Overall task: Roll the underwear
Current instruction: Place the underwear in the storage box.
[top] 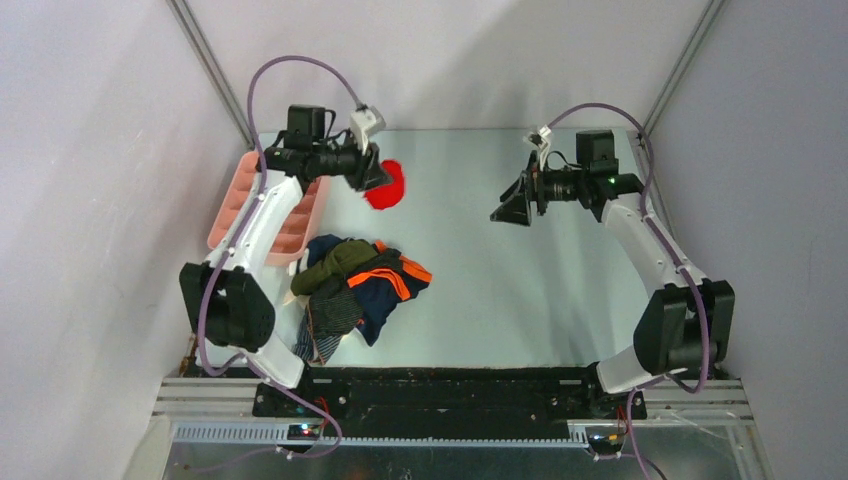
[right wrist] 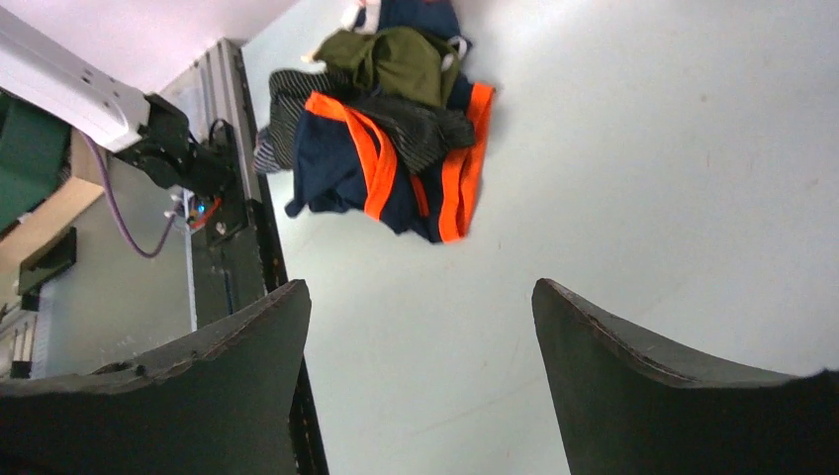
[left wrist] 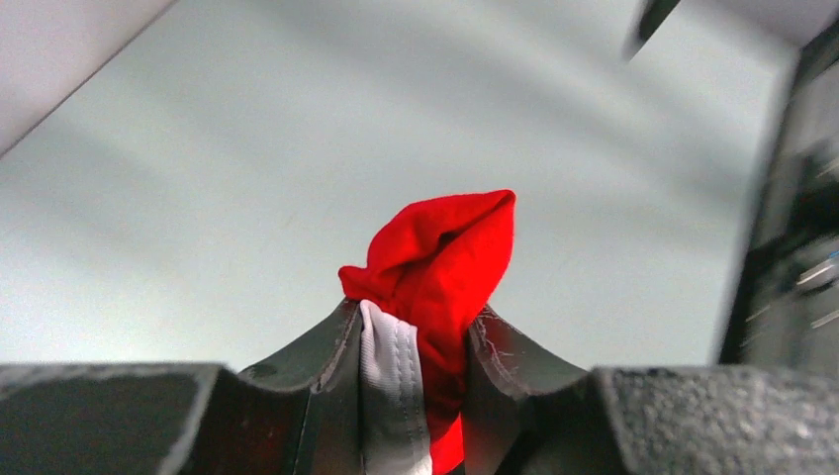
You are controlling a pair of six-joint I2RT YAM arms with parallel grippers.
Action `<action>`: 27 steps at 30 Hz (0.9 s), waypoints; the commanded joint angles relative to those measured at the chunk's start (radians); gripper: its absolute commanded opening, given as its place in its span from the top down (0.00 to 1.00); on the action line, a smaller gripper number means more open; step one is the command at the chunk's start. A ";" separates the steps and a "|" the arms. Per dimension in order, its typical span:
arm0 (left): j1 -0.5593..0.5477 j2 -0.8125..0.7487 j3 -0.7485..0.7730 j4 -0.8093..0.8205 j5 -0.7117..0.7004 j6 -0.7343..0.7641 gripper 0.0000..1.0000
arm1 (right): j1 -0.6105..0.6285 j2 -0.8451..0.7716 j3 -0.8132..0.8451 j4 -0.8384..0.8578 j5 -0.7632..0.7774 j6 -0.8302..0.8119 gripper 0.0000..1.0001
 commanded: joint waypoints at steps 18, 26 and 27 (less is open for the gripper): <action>0.173 -0.216 -0.297 -0.430 -1.117 1.151 1.00 | -0.008 -0.154 -0.240 0.028 0.048 -0.042 0.14; 0.183 -0.056 -0.254 -0.441 -1.065 1.228 1.00 | -0.010 -0.152 -0.254 0.028 0.059 -0.037 0.14; 0.183 -0.043 -0.253 -0.444 -1.059 1.244 1.00 | -0.011 -0.153 -0.254 0.026 0.062 -0.039 0.15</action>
